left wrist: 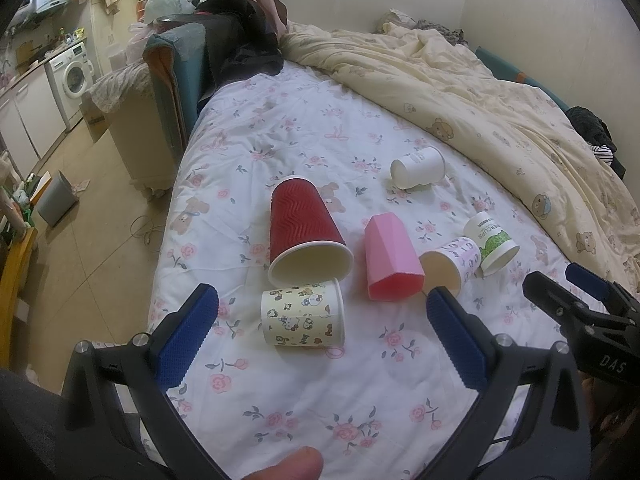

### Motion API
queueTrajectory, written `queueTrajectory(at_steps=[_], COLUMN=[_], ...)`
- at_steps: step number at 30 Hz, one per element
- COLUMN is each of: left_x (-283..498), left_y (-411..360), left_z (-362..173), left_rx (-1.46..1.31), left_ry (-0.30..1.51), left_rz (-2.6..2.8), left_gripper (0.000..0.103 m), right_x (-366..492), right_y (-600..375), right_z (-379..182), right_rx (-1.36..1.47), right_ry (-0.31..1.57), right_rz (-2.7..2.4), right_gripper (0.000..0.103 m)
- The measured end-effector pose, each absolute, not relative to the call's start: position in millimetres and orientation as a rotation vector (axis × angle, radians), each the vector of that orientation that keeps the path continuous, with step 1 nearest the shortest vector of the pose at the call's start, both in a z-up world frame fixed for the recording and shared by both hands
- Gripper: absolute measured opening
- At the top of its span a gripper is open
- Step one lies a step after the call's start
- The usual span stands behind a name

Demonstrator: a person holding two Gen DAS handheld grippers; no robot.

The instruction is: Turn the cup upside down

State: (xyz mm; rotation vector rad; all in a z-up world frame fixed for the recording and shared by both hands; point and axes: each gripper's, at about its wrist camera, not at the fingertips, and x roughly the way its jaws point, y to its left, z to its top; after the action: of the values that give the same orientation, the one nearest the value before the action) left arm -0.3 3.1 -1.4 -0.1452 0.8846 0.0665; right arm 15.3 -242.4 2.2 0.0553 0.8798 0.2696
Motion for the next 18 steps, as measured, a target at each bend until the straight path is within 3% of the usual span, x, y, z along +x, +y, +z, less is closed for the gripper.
queueTrajectory(at_steps=[18], left_x=[-1.2], left_y=[3.8], left_z=[-2.2], left_rx=[-0.143], left_ry=[0.887], left_rz=[0.066], left_gripper=[0.103], right_x=[15.3], right_y=[-241.5], right_z=[0.8], right_rx=[0.055], right_ry=[0.886], right_rz=[0.273], right_gripper=[0.103])
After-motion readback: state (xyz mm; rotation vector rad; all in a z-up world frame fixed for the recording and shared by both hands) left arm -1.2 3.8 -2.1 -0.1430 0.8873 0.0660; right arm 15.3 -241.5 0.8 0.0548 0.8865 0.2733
